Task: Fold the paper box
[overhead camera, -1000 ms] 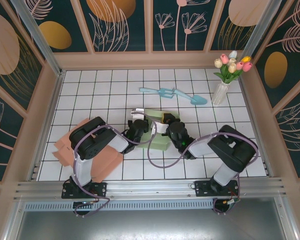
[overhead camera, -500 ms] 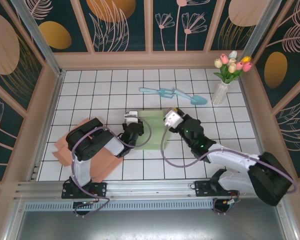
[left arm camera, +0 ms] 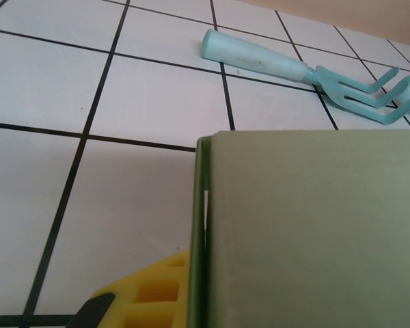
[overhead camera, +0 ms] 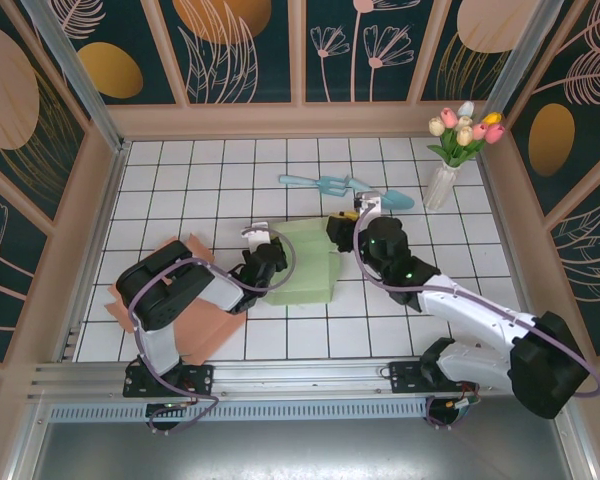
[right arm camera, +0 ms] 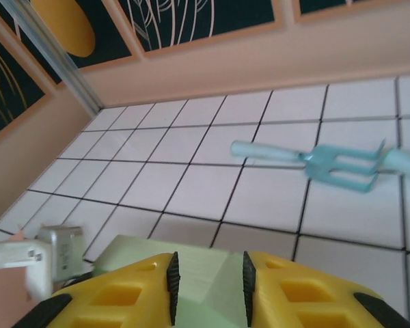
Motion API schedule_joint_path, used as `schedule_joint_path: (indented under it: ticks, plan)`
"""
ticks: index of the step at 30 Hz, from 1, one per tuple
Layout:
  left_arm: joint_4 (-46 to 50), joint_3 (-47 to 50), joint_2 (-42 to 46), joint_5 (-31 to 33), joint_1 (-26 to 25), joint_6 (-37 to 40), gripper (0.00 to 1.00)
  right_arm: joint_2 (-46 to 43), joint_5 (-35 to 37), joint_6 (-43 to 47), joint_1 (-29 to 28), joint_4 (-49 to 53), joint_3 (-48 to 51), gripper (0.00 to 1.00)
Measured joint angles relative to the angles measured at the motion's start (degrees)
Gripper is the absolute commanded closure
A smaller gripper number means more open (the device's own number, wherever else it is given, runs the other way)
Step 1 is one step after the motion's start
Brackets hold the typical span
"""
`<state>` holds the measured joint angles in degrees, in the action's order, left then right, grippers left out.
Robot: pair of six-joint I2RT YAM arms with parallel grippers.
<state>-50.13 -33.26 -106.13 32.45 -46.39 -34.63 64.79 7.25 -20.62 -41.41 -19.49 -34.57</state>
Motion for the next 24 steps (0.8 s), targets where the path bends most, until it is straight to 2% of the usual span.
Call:
schedule_joint_path:
  ticks: [7,24]
  plan:
    - [3.37,-2.12,0.0,-1.2,0.0,-2.36,1.0,7.5,-4.26,-5.29,-1.46,-2.29,-0.98,0.62]
    - [3.8,-1.62,0.79,-2.51,0.0,-4.04,1.0,10.45,0.24,-7.89,-0.68,-8.2,-0.15,0.6]
